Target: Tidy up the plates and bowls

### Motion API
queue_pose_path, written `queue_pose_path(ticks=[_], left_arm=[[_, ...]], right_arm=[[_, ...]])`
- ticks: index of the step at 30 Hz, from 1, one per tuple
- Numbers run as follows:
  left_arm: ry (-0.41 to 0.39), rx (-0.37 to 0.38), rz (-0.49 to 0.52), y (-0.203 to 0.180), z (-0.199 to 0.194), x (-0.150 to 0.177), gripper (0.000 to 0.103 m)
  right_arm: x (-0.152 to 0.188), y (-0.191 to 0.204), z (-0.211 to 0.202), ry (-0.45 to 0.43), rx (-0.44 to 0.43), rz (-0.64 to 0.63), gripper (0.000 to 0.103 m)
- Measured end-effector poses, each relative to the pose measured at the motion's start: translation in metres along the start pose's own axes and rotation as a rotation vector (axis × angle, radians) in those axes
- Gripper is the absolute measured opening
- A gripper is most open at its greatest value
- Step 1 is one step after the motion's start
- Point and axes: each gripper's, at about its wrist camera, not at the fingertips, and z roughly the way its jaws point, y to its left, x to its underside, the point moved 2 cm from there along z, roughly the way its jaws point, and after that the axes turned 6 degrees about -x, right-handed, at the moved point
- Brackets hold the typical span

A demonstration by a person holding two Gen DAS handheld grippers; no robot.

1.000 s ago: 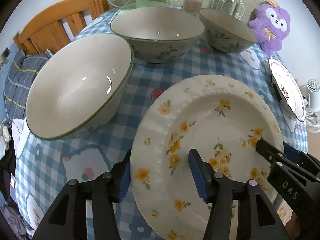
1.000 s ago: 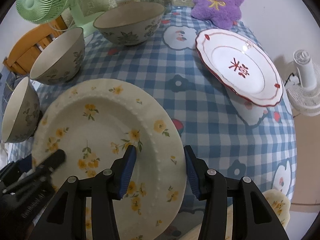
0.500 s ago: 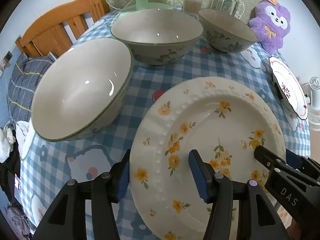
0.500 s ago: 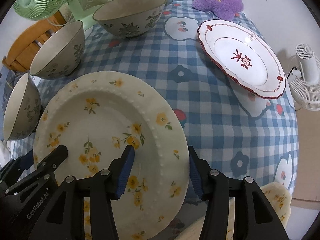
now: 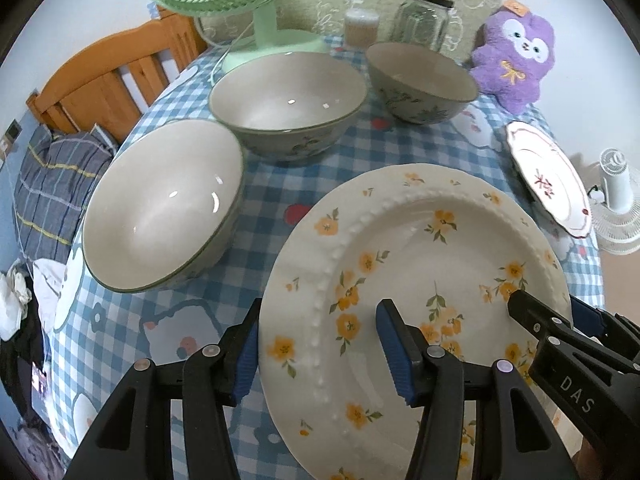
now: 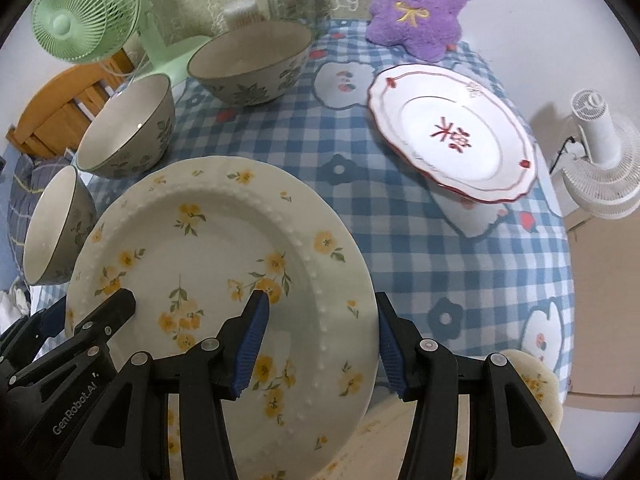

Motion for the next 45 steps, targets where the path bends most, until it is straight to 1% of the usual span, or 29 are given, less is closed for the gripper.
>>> queue_pose_path(ticks=[8, 14, 22, 27, 35, 40, 45], left_arm=[[-0.028, 0.042, 0.059, -0.025, -0.015, 0.003, 0.055], [-0.043, 0.073, 0.122, -0.053, -0.024, 0.008, 0.055], [-0.051, 0.128, 0.200, -0.091, -0.032, 0.023, 0.055], [-0.049, 0.148, 0.231, -0.109, -0.035, 0.037, 0.055], [-0.063, 0.155, 0.263, -0.125, -0.040, 0.059, 0.055], [-0.076, 0.151, 0.265, -0.128, -0.044, 0.071, 0.055], [-0.073, 0.144, 0.264, -0.130, -0.047, 0.081, 0.055]], right_arm=[[0.012, -0.028, -0.023, -0.033, 0.037, 0.060, 0.056], [0.025, -0.055, -0.040, -0.055, 0.072, 0.111, 0.056], [0.051, -0.091, -0.056, -0.061, 0.121, 0.194, 0.056], [0.069, -0.108, -0.062, -0.061, 0.143, 0.226, 0.056], [0.096, -0.125, -0.066, -0.062, 0.153, 0.259, 0.055], [0.109, -0.131, -0.070, -0.073, 0.147, 0.266, 0.055], [0.119, -0.132, -0.071, -0.071, 0.145, 0.264, 0.055]])
